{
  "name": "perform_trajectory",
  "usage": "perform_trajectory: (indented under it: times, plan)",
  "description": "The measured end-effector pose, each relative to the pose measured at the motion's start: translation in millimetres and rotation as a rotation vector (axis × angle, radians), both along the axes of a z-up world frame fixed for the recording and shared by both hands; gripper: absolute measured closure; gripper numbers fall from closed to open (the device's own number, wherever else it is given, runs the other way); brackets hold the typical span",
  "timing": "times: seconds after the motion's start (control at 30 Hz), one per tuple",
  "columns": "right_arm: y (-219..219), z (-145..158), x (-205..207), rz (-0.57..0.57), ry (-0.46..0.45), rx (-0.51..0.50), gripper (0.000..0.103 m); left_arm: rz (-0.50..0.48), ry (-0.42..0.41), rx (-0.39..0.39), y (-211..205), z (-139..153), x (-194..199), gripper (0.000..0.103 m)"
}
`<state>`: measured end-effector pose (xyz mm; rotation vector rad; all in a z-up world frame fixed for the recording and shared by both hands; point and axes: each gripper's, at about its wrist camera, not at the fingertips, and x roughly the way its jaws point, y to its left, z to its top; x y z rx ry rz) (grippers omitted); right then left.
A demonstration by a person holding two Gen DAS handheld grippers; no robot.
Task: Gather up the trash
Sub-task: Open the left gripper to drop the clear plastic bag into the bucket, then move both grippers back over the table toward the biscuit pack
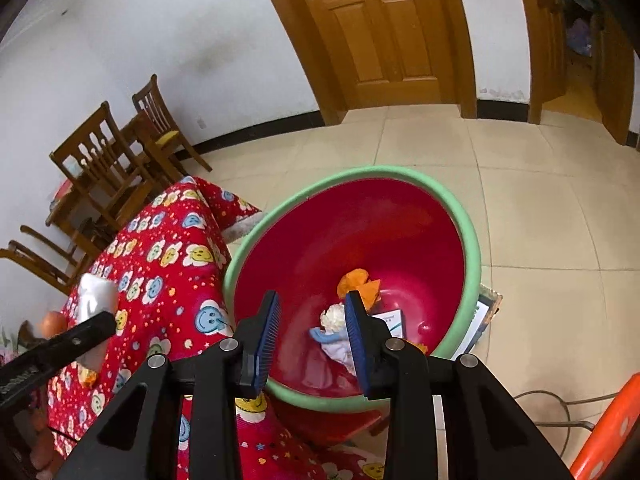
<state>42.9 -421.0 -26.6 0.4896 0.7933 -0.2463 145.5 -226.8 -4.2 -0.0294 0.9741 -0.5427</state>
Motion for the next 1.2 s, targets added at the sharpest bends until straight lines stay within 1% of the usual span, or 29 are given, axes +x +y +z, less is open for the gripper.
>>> perform_trajectory:
  times: [0.33, 0.6, 0.77, 0.8, 0.9, 1.03, 1.2]
  plan:
    - [-10.4, 10.1, -14.5, -0.046, -0.034, 0.000, 0.068, -0.084, 0.008, 0.016, -47.4, -13.2, 0.1, 0.071]
    - [-25.2, 5.0, -24.8, -0.087, -0.053, 0.022, 0.066, -0.149, 0.004, 0.046, -87.0, -29.2, 2.7, 0.071]
    - [-34.7, -0.1, -30.4, -0.109, -0.050, 0.042, 0.066, -0.174, -0.014, 0.056, -101.8, -32.7, 1.1, 0.071]
    - [-36.1, -0.6, -31.7, -0.113, -0.050, 0.042, 0.066, -0.176, -0.017, 0.058, -102.9, -32.3, 0.8, 0.069]
    - [-41.2, -1.8, -36.1, -0.122, -0.053, 0.052, 0.066, -0.162, -0.026, 0.061, -102.4, -30.9, -0.7, 0.054]
    - [-42.1, -3.1, -38.9, -0.122, -0.054, 0.063, 0.065, -0.133, -0.018, 0.057, -93.6, -28.9, 0.1, 0.051]
    - [-38.0, -0.7, -43.0, -0.118, -0.067, 0.079, 0.060, -0.082, -0.012, 0.053, -71.7, -25.1, -1.7, 0.049]
